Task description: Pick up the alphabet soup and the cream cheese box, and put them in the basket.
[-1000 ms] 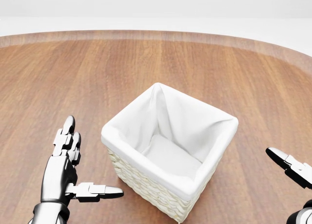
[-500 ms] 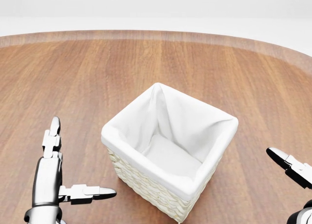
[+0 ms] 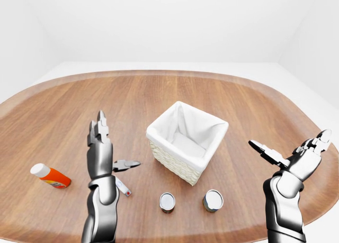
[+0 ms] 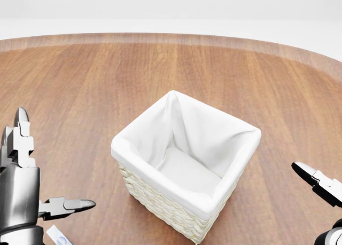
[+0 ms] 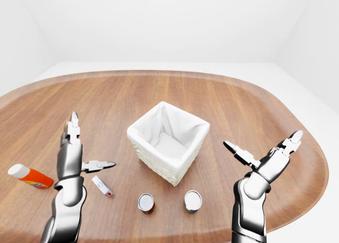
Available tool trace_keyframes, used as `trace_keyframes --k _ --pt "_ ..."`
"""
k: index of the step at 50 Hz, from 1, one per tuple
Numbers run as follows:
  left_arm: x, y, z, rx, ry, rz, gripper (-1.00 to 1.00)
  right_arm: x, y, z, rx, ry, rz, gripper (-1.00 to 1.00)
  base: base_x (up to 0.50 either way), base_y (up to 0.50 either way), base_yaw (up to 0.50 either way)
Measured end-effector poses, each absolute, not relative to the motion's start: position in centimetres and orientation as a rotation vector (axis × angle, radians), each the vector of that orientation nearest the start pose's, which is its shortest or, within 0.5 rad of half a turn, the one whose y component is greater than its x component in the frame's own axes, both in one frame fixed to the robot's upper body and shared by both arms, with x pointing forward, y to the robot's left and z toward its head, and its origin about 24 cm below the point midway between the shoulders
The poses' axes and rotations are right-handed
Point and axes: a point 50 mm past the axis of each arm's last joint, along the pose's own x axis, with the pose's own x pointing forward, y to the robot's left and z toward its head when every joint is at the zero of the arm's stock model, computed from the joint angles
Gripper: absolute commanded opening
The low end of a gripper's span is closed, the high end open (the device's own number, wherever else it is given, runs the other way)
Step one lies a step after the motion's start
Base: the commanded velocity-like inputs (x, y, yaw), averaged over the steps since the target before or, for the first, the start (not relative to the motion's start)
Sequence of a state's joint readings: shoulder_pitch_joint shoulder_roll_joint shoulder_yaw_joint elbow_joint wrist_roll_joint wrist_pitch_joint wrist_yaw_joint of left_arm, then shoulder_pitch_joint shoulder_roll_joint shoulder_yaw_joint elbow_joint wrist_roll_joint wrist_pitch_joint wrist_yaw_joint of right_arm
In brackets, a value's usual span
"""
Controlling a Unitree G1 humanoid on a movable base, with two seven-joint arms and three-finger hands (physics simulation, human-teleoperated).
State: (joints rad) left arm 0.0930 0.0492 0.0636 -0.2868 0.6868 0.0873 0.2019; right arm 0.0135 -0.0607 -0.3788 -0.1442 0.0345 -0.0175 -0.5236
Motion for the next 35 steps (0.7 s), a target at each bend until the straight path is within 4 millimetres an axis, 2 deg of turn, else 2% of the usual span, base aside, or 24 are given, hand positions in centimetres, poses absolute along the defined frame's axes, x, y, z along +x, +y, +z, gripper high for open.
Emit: trace_keyframes --k 19,35 --pt "22.3 17.8 9.0 1.174 -0.197 0.37 1.0 21.6 -27.2 8.0 -0.019 -0.18 -0.898 1.0 0.0 0.0 0.0" --pt "22.2 17.3 9.2 1.456 -0.186 0.337 1.0 21.6 -27.1 8.1 -0.031 -0.19 -0.896 1.0 0.0 0.0 0.0"
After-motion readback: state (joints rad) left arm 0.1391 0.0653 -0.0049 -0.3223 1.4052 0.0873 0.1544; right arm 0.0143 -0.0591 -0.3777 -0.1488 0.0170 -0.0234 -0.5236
